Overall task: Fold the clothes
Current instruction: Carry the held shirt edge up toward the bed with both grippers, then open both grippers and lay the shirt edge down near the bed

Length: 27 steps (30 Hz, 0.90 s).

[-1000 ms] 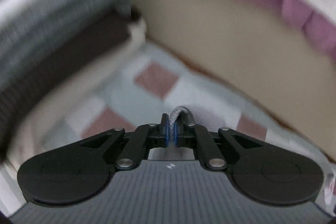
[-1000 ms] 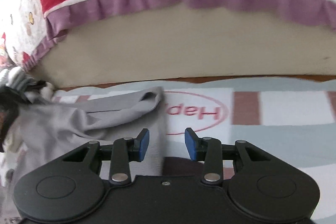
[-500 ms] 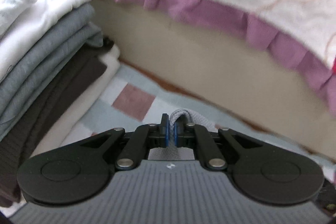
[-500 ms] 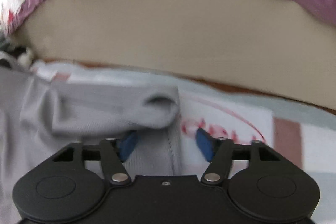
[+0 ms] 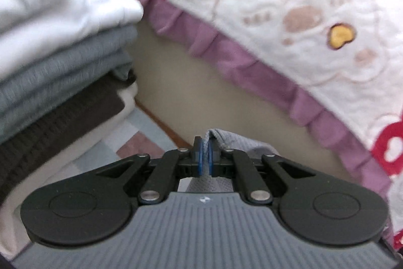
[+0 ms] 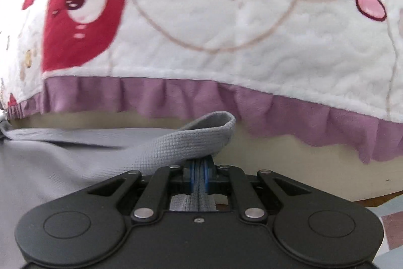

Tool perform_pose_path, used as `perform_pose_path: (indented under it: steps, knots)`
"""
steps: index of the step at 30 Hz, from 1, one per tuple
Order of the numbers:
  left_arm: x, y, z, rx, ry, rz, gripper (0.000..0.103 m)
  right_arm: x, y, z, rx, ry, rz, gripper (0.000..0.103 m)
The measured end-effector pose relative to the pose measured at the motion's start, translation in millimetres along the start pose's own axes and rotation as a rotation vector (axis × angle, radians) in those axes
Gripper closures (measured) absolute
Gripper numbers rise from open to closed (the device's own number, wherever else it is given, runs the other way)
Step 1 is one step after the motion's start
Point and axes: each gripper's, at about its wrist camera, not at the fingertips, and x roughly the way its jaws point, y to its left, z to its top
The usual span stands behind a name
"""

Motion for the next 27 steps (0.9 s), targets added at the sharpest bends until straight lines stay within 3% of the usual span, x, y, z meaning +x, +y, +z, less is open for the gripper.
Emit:
perform_pose_path:
  steps: [3, 5, 6, 7, 8, 9, 10, 12, 15, 18, 22, 23, 25, 27]
  knots:
    - [19.4, -2.1, -7.8, -0.001, -0.009, 0.049, 0.098, 23.6, 7.8, 2.7, -0.061, 0.077, -0.05, 0.095]
    - [27.7, -2.0, -15.3, -0.043, -0.018, 0.132, 0.095, 48.3, 7.2, 1.1, -0.075, 0.178, -0.107, 0.093]
    - [30.7, 1.0, -17.1, -0.074, 0.036, 0.181, 0.073, 56.3, 5.7, -1.2, -0.071, 0.21, -0.173, 0.091]
    - [33.8, 4.1, -18.9, -0.106, 0.09, 0.23, 0.034, 58.3, 2.8, -2.4, -0.054, 0.228, -0.218, 0.08]
    - [36.8, 7.1, -20.7, -0.137, 0.144, 0.277, 0.023, 58.1, -0.7, -3.3, -0.031, 0.24, -0.25, 0.075]
    - [38.5, 10.4, -24.4, -0.153, 0.209, 0.27, 0.024, 49.4, -6.6, -3.2, 0.018, 0.231, -0.229, 0.071]
    - [38.6, 10.1, -29.8, -0.132, 0.267, 0.225, 0.025, 40.1, -12.5, -3.1, 0.065, 0.221, -0.202, 0.06]
    - [34.5, 4.3, -40.9, -0.053, 0.348, 0.168, 0.026, 14.5, -21.0, -4.8, 0.108, 0.213, -0.105, 0.054]
    - [20.9, -14.0, -58.1, 0.105, 0.433, 0.12, 0.03, -26.6, -23.9, -10.5, 0.068, 0.248, -0.005, 0.053]
    - [5.4, -40.1, -69.1, 0.231, 0.549, 0.063, 0.038, -71.1, -28.5, -20.7, 0.019, 0.262, 0.079, 0.036]
    - [-31.0, -99.7, -73.7, 0.521, 0.585, 0.02, 0.038, -122.7, -33.4, -42.4, -0.036, 0.241, 0.101, 0.03]
    - [-39.7, -112.8, -72.8, 0.57, 0.586, -0.002, 0.038, -124.9, -33.4, -45.6, -0.043, 0.267, 0.106, 0.03]
    - [-56.9, -139.0, -70.8, 0.669, 0.589, -0.045, 0.037, -117.8, -32.1, -51.9, -0.045, 0.421, 0.145, 0.03]
    - [-71.5, -162.3, -67.8, 0.754, 0.615, -0.043, 0.036, -110.9, -29.8, -59.6, -0.038, 0.566, 0.203, 0.031]
